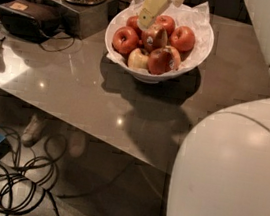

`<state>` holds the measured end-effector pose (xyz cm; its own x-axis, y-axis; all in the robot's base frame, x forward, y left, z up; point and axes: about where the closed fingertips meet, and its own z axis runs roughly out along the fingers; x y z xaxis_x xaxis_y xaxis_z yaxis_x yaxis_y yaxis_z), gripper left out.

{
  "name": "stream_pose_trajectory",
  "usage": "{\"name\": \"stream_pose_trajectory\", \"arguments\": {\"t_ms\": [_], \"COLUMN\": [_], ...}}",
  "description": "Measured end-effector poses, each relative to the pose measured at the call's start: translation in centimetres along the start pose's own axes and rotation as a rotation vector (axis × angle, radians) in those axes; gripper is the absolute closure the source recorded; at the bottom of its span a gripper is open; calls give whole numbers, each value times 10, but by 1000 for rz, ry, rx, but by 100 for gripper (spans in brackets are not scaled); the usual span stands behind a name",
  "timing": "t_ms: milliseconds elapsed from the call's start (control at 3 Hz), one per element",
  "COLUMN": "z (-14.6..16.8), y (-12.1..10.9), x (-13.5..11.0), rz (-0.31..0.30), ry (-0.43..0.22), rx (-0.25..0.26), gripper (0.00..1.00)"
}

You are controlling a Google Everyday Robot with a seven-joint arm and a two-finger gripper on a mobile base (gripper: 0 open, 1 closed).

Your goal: Pick apple from white bowl

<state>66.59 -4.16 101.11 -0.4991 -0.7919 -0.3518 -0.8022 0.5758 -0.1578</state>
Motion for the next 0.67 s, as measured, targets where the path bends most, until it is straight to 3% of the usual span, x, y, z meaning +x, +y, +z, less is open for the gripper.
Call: {"name": "stream_pose_trajectory", "arguments": {"t_ms": [667], "z": [20], "y": [-1], "x": [4], "rz": [2], "ry": [28], "rx": [-21], "gripper": [20]}}
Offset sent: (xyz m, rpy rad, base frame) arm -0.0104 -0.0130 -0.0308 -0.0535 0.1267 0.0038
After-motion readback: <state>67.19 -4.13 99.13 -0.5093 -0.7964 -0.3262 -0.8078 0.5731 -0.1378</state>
